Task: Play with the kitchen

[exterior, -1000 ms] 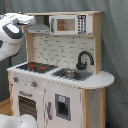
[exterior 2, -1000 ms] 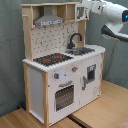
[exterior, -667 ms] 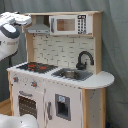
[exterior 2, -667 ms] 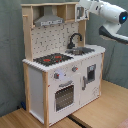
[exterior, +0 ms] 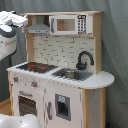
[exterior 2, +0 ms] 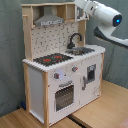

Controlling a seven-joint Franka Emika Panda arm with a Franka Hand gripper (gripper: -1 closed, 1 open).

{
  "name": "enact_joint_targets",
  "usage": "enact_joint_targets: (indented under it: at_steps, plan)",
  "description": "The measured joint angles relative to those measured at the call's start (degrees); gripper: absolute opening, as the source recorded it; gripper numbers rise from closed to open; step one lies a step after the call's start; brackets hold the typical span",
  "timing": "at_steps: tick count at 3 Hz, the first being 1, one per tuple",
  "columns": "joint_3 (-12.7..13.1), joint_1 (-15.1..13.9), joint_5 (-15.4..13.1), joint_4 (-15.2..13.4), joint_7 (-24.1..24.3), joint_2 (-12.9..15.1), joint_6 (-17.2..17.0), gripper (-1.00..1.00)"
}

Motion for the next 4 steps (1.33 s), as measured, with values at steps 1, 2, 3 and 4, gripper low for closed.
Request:
enact_joint_targets:
  at_steps: [1, 2, 3, 4]
  plan:
    - [0.67, -2.66, 0.00, 1.65, 5.27, -1.65, -0.44, 1.00]
    - [0.94, -5.27, 0.00, 2.96, 10.96, -3.62, -0.86, 1.00]
    - [0.95, -7.66, 0.00, 3.93, 16.89, -5.74, -1.40, 1.00]
    - [0.84, -9.71, 0.00, 4.63, 22.72, -7.89, -2.25, 1.00]
